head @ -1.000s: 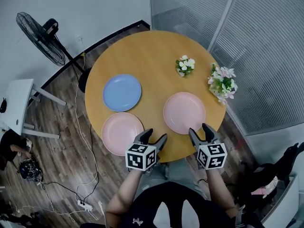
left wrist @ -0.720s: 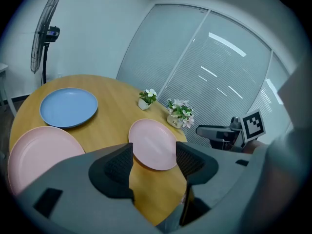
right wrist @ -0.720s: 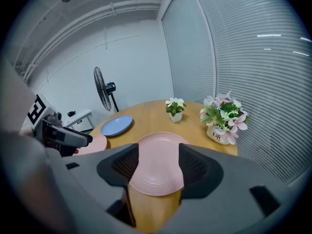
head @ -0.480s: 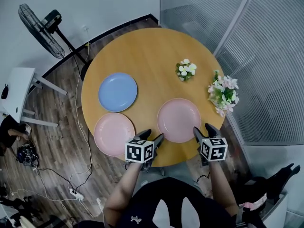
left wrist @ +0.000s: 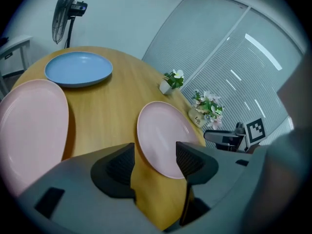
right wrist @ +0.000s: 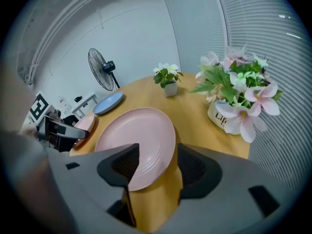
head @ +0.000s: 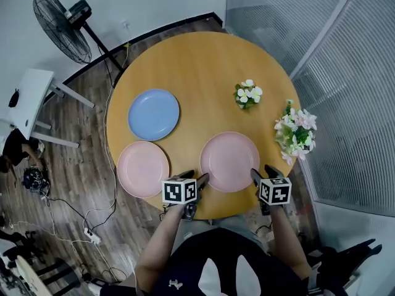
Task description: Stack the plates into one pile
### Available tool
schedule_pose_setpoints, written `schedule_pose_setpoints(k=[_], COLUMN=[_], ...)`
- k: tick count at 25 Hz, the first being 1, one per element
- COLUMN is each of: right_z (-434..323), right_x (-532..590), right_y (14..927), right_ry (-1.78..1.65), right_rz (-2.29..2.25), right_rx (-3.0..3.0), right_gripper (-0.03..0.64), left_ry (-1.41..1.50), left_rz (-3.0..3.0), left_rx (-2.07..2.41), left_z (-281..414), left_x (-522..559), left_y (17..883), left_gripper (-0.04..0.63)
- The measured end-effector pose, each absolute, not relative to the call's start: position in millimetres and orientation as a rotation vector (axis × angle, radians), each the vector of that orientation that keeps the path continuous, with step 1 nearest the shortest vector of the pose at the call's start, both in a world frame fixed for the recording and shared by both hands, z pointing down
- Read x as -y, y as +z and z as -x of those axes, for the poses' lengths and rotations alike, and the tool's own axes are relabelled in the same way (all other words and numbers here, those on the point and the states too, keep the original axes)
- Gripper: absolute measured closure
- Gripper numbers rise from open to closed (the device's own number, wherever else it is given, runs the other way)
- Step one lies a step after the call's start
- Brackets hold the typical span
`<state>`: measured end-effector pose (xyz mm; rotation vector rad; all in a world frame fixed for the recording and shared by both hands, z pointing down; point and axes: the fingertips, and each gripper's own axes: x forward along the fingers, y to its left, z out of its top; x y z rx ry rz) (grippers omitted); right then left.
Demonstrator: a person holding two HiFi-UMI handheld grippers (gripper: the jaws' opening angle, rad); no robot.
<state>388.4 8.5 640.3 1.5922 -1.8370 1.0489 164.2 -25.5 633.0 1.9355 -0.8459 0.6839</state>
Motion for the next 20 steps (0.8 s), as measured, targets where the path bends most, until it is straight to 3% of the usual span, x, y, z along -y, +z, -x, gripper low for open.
schedule_pose_setpoints(k=[11,16,20], right_z=[-383,-385,-385], right_x=[-3,-6,-9], right_y=[681,689,696], right_ry=[1.059,1.070,1.083], right_rz=[-1.400,-1.365,-1.371], right_rx=[1.893,1.888,1.875], right_gripper=[0.401,0.414,0.447], left_ry=[0.636,0.627,0.621], left_rz=[-1.793,-1.739,-1.708], left_rx=[0.966,1.017,1.049], left_z=[-177,-173,-172], left_x=[25,23,20], left_y=[675,688,695], left_gripper=[0.330,0.373,0.477])
